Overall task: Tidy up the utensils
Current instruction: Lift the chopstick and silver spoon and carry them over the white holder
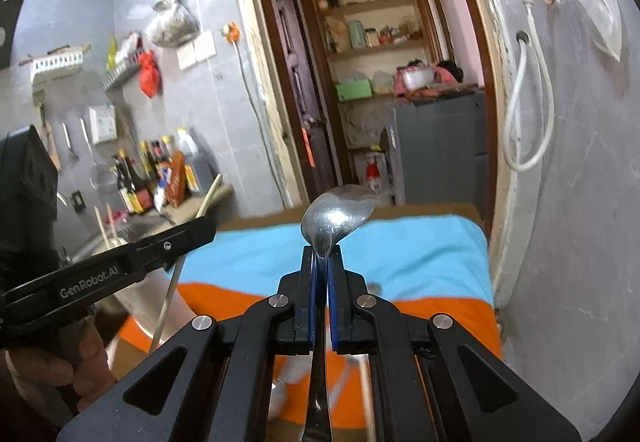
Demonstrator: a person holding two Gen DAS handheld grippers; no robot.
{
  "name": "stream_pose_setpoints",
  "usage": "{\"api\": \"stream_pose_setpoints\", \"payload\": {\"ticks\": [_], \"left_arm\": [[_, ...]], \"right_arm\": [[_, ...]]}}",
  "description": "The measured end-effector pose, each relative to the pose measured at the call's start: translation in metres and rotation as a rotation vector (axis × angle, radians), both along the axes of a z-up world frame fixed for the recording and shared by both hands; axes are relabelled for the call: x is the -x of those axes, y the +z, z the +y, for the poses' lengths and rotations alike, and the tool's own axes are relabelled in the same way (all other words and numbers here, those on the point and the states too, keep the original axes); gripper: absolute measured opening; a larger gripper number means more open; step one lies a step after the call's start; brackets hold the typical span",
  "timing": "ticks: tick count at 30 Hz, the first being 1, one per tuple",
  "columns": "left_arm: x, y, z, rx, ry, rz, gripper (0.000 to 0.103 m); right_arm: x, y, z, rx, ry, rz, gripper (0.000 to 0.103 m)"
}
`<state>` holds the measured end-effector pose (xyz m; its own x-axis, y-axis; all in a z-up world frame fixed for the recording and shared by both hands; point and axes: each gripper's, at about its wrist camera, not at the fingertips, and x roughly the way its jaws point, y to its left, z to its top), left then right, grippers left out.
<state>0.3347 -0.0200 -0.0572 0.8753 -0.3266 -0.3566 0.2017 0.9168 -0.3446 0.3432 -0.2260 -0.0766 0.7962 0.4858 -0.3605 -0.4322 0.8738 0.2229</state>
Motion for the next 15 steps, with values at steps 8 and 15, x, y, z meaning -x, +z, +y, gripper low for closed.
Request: {"api": "stream_pose_setpoints", "payload": {"ticks": [8,15], "left_arm": [[0.012,0.04,0.072,0.037,0.103,-0.099,0.002],[0.01,0.053,0.156,0.121,0.205,-0.151,0.002]], "right_arm": [[0.003,0.036,0.051,-0.075,0.108,-0.072,0.003],[-0.005,0.049,0.098,-0.21,0.185,-0.113,0.003]]}}
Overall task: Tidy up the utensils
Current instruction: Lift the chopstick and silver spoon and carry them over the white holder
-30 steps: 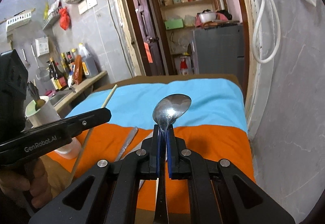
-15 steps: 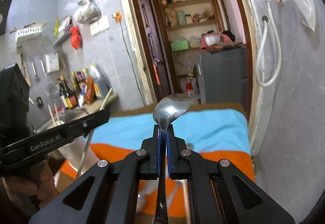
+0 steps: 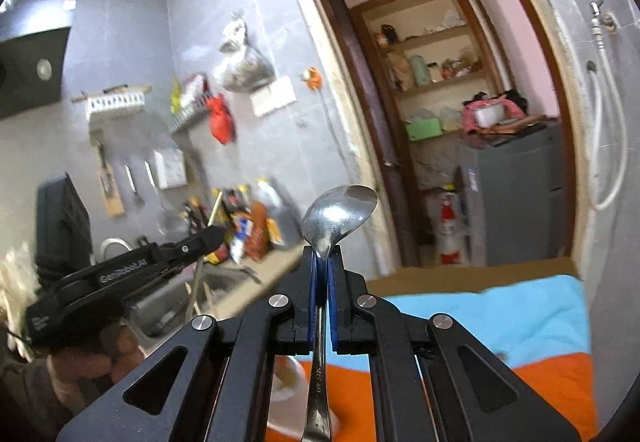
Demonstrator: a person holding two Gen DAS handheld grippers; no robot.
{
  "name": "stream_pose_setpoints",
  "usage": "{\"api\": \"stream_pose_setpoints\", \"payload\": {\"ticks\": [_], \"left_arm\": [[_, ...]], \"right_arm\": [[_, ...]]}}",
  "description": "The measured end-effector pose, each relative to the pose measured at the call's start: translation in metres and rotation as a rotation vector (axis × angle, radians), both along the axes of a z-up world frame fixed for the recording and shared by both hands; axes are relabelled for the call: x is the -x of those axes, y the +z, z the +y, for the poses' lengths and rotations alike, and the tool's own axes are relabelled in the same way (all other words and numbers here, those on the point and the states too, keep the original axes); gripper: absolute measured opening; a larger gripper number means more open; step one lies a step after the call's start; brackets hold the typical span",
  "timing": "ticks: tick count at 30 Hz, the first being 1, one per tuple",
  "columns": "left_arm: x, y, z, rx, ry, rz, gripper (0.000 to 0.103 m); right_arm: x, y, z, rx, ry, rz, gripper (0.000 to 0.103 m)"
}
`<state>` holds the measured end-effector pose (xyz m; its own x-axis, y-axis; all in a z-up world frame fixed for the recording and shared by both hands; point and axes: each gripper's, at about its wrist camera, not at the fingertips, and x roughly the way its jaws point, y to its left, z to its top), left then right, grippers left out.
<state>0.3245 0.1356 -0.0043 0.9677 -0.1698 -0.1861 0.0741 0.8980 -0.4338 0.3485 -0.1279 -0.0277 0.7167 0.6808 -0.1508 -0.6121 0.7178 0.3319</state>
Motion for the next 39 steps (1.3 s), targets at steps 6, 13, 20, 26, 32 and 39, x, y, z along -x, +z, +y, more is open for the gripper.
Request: {"api": "stream_pose_setpoints", "payload": {"ticks": [6,13,20,26,32,39], "left_arm": [[-0.008,-0.005,0.056,0.08,0.054,-0.036,0.002],[-0.011,-0.017,0.089,0.105,0.112,-0.077,0.002],[-0.011,-0.032,0.09,0.061,0.161,-0.112,0.002],[-0.008,-0.045,0.086,0.026,0.201,-0.153,0.002],[-0.007,-0.054,0.081,-0.008,0.225,-0.179,0.002],[-0.005,-0.062,0.072,-0.047,0.242,-0.185,0.002]], "right_arm": [[-0.01,0.005,0.028,-0.098,0.027,0.0,0.003],[-0.004,0.003,0.046,-0.139,0.021,-0.047,0.003],[0.001,-0.019,0.077,-0.045,-0.018,-0.116,0.003],[0.013,-0.043,0.107,0.088,-0.006,-0.214,0.003],[0.017,-0.06,0.115,0.145,-0.017,-0.258,0.003],[0.021,-0.062,0.116,0.164,-0.024,-0.306,0.003]]}}
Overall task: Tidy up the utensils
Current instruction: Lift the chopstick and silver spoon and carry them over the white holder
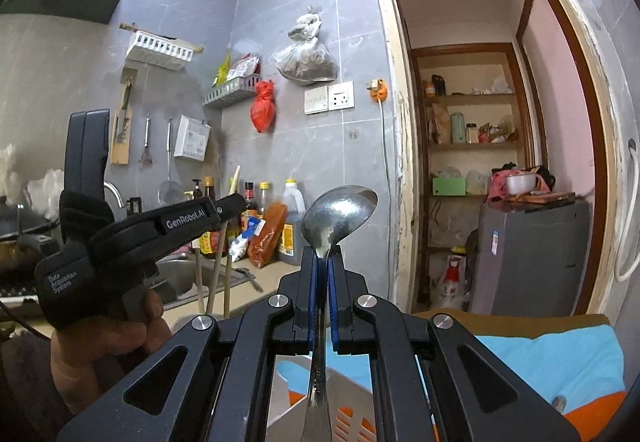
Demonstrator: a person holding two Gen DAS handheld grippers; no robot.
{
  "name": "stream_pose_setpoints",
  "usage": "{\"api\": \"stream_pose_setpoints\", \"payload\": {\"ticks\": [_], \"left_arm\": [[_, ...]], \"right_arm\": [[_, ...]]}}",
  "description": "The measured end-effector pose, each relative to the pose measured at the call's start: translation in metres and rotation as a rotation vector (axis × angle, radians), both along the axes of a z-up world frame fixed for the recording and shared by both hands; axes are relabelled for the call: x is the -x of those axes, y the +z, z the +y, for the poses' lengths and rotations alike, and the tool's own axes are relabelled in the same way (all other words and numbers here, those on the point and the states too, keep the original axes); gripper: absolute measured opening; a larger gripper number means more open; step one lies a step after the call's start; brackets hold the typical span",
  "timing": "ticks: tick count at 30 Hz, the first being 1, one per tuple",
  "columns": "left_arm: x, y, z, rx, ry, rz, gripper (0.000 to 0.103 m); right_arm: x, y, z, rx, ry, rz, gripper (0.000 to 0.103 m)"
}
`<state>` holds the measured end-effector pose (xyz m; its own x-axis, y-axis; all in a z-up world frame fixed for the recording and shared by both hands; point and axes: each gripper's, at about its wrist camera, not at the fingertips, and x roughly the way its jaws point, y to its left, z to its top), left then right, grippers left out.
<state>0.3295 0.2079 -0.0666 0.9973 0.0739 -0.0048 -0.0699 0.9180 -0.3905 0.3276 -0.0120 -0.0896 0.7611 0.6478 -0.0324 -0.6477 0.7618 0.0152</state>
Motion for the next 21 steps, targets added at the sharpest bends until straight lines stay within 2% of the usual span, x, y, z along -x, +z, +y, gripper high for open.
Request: {"api": "stream_pose_setpoints", "payload": {"ticks": [12,21], "left_arm": [[0.002,-0.009,-0.003,-0.018,-0.006,0.025,0.002],[0.01,-0.01,-0.003,-0.024,-0.069,0.071,0.003]], "right_arm": [[0.001,-0.003,0.005,0.039,-0.02,-0.055,0.004],[0.007,-0.001,0.003,0.043,-0.013,-0.023,0.005]]}}
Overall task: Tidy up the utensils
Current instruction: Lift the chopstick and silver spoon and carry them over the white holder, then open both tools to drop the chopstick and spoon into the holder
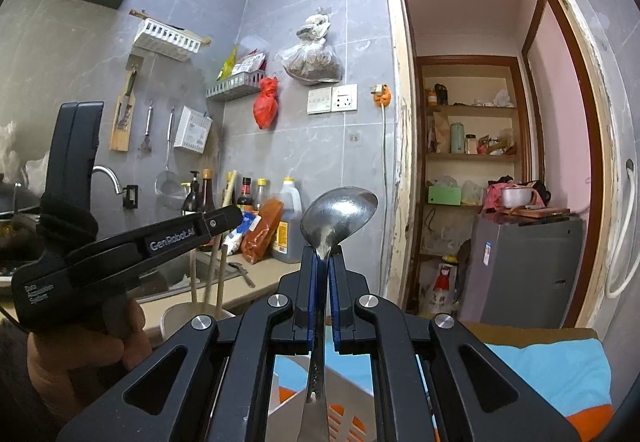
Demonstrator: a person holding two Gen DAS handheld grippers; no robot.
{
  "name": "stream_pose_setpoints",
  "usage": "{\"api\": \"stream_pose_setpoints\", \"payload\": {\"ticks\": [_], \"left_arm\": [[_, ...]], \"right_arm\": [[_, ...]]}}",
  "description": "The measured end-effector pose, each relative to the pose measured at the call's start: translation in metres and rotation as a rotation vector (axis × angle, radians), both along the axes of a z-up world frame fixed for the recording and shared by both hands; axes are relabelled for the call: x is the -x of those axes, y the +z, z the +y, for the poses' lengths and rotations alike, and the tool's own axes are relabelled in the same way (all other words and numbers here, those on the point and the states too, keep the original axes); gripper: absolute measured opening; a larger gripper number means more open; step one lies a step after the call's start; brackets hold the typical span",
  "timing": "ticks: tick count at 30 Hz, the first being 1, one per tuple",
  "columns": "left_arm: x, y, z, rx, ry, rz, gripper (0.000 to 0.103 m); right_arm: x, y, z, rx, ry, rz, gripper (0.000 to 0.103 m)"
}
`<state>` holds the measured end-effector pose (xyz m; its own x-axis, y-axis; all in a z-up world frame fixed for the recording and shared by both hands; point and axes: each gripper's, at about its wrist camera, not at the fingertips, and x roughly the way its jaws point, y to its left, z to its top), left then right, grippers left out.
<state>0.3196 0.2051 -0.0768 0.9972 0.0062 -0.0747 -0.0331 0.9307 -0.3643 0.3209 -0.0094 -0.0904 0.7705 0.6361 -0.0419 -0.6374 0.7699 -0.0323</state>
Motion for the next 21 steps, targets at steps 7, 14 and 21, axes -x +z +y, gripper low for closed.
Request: {"api": "stream_pose_setpoints", "payload": {"ticks": [7,14,21], "left_arm": [[0.005,-0.002,0.004,0.008,-0.022,0.038,0.003],[0.01,-0.003,0.003,0.019,-0.028,0.04,0.004],[0.011,0.0,0.001,0.018,-0.033,0.042,0.013]], "right_arm": [[0.002,0.002,-0.004,-0.01,0.004,0.029,0.005],[0.008,0.0,-0.003,0.009,0.0,-0.002,0.006],[0.011,0.0,-0.001,0.029,0.007,-0.011,0.016]]}}
